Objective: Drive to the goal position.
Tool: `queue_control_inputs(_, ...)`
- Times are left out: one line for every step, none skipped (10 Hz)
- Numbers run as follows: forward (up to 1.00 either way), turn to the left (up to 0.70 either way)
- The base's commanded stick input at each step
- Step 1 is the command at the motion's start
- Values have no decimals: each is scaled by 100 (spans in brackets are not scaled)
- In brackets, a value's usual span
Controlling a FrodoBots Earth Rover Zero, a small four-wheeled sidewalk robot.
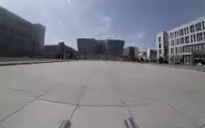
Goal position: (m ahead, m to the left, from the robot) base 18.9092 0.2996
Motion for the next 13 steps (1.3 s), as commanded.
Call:
queue_control_inputs(5, 0)
queue_control_inputs(0, 0)
queue_control_inputs(0, 0)
queue_control_inputs(0, 0)
queue_control_inputs(0, 0)
queue_control_inputs(0, 0)
queue_control_inputs(0, 0)
queue_control_inputs(0, 0)
queue_control_inputs(0, 0)
queue_control_inputs(0, 0)
queue_control_inputs(44, 0)
queue_control_inputs(85, 0)
queue_control_inputs(85, 0)
